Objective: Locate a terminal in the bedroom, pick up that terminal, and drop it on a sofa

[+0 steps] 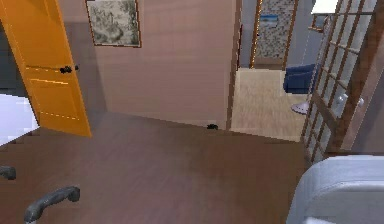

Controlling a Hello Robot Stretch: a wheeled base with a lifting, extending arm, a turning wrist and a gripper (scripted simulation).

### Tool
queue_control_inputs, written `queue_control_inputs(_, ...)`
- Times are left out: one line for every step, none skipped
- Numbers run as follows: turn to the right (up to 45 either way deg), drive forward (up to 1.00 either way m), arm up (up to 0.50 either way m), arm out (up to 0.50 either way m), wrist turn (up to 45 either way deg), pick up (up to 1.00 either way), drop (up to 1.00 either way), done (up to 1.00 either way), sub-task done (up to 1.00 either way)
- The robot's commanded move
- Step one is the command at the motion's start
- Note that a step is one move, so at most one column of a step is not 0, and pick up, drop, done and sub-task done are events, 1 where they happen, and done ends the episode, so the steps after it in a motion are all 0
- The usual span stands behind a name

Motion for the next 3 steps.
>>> queue_control_inputs(0.0, 0.00, 0.10, 0.00, 0.0, 0.00, 0.00, 0.00, 0.00)
queue_control_inputs(0.0, 0.00, 0.00, -0.08, 0.0, 0.00, 0.00, 0.00, 0.00)
queue_control_inputs(0.0, 0.00, 0.00, 0.00, 0.0, 0.00, 0.00, 1.00, 0.00)
